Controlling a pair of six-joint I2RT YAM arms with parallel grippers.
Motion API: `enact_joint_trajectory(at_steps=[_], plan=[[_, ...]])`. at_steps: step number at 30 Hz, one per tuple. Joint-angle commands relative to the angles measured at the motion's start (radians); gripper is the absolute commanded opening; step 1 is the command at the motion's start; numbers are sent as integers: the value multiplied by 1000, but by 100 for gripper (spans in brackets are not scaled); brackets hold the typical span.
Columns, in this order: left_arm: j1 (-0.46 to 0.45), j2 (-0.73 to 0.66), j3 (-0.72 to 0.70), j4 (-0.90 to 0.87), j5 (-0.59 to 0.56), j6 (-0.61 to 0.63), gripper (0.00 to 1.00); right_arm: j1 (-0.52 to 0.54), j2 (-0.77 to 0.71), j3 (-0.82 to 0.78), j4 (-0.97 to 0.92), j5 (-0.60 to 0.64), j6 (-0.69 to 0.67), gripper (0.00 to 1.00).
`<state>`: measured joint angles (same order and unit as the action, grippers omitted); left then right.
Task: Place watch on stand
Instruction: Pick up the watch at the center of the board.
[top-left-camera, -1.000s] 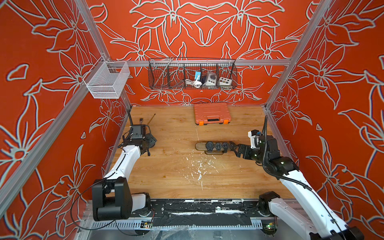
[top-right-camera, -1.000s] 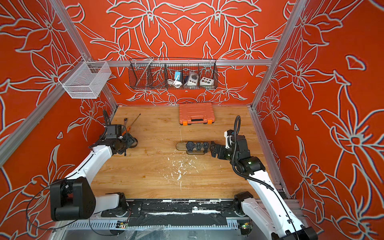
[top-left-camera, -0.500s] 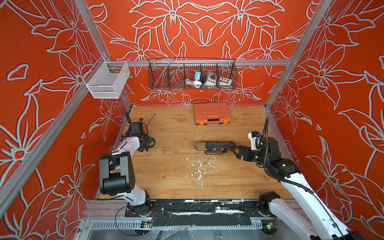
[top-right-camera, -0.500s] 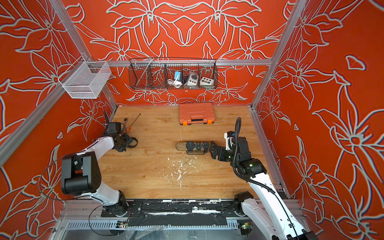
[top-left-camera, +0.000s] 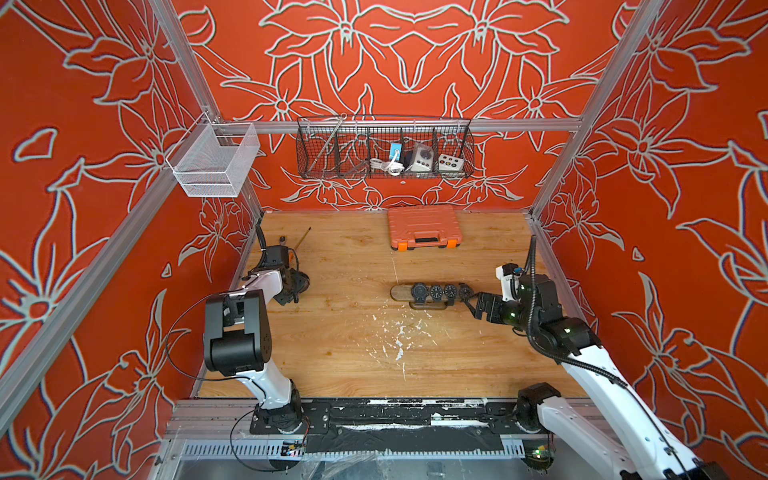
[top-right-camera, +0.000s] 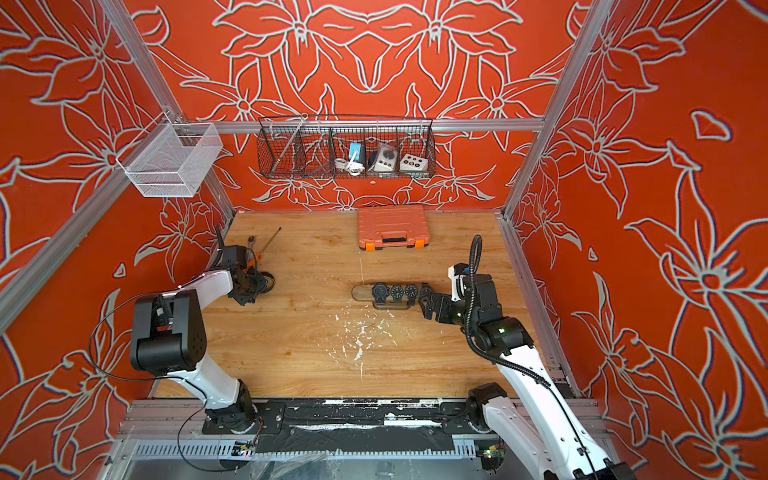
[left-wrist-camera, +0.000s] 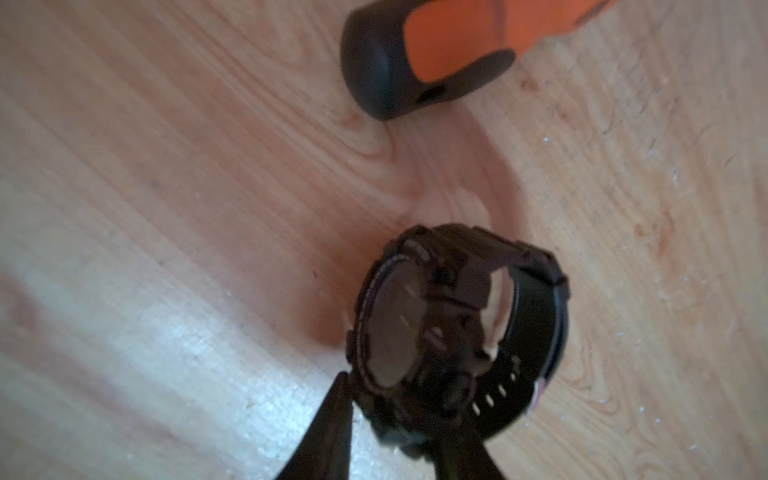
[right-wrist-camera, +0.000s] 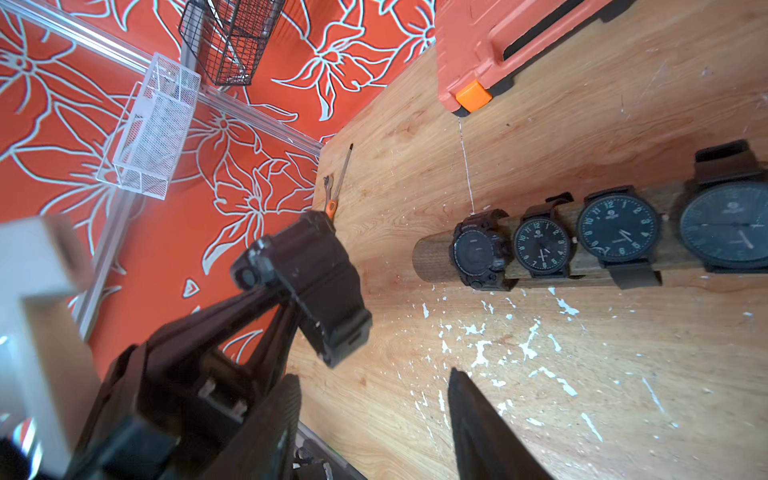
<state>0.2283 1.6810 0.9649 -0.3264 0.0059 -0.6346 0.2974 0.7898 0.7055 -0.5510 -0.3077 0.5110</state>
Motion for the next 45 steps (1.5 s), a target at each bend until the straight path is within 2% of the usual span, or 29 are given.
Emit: enact_joint_trajectory(at_steps=[1,4,8,15,20,26,30,36,41,45], plan=[[2,21,20,1,14,7,22,6,-10,14,-22,-5,4,97],[2,20,18,7,24,12,13,5,-14,16,-26,-3,6,97],[2,18,12,15,35,13,7,5,-15,16,-25,-6,12,97],[-14,5,2,23,31,24,3,6,-21,23,-27,-11,21,97],[-90,-95,-26,41,-3,20,2,5,-20,38,-11,-42,37,96],[-307,-313,-26,-29,-187,42,0,18,-24,67,33,-83,93,92],[-512,-400,22,-102,-342,61,0,74,-26,94,44,-37,149,88],[-794,-409,114,-162,-503,74,0,251,-30,133,65,142,257,84],[-996,-358,203,-177,-619,98,0,300,-52,85,155,186,400,76],[-1118,-307,260,-176,-708,124,0,334,-55,59,207,193,482,69]])
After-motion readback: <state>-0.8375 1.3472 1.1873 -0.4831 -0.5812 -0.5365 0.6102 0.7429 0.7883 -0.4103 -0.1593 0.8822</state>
